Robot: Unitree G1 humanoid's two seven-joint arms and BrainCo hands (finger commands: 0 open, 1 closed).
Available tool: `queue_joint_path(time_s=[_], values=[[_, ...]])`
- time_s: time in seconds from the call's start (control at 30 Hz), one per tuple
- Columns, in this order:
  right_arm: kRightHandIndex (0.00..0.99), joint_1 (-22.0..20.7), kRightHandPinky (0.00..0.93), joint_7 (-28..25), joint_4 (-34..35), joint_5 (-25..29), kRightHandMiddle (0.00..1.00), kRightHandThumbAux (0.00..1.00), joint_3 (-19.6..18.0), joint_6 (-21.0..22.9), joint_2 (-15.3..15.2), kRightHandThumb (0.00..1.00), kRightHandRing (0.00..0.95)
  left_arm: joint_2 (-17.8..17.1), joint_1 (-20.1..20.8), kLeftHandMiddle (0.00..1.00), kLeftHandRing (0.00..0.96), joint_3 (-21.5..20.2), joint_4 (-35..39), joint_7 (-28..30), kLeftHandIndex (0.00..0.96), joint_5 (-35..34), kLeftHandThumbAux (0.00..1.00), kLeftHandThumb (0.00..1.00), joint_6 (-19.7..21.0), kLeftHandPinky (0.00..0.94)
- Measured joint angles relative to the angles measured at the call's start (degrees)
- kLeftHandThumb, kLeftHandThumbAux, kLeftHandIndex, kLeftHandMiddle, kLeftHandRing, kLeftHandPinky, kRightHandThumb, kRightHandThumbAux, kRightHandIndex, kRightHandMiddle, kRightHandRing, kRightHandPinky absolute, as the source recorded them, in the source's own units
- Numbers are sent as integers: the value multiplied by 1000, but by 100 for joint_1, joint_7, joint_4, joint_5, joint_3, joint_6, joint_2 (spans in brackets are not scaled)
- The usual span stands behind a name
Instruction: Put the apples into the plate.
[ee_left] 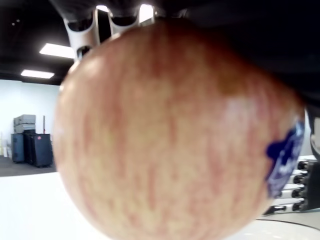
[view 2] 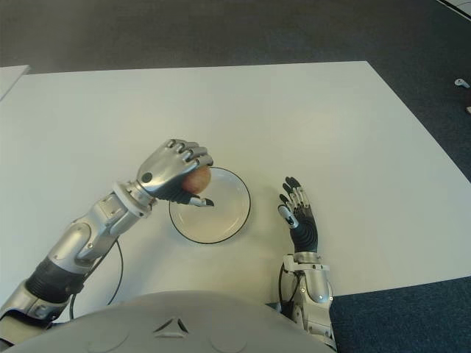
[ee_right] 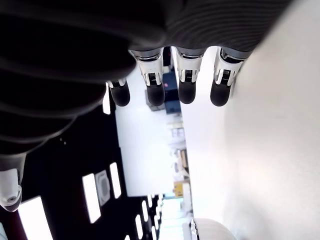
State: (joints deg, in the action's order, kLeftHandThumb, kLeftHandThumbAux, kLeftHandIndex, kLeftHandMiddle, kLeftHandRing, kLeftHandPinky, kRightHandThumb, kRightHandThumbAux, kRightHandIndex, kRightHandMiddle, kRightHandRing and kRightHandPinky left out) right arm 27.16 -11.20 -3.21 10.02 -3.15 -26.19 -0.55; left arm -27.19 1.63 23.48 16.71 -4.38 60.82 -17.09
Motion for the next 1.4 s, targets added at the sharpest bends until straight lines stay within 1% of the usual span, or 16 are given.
queue_joint_path(time_s=[0.13,0.23,0.33,0.43,0.7,0.9,1.17,1.4], values=[[0,41,0,76,12,-38,0,484,8,-22,45,165,0,182,107,541,853,207,-220,-26,411,137,661,857,-17,834],[0,88,0,152,45,-74,0,489,43,-25,117,165,0,287,198,539,854,312,-629,-190,412,222,661,857,-31,835],[0,150,0,184,82,-81,0,496,67,-42,168,165,0,351,316,538,857,452,-1191,-452,412,260,661,857,-71,837],[0,183,0,185,99,-78,0,502,81,-83,178,166,0,358,342,537,858,500,-1451,-493,413,278,661,857,-76,838],[0,219,0,134,124,31,0,517,80,-97,192,171,0,359,387,536,858,512,-1607,-497,410,201,661,856,-76,838],[0,260,0,133,142,41,0,520,83,-108,213,167,0,388,385,536,851,511,-1634,-352,408,-24,662,855,-45,835],[0,288,0,159,70,-84,0,528,66,-331,194,139,0,388,384,535,845,510,-1754,-121,406,-238,663,855,-1,834],[0,294,0,214,74,-63,0,544,50,-347,226,139,0,426,387,535,845,516,-1938,-103,406,-289,663,855,43,834]])
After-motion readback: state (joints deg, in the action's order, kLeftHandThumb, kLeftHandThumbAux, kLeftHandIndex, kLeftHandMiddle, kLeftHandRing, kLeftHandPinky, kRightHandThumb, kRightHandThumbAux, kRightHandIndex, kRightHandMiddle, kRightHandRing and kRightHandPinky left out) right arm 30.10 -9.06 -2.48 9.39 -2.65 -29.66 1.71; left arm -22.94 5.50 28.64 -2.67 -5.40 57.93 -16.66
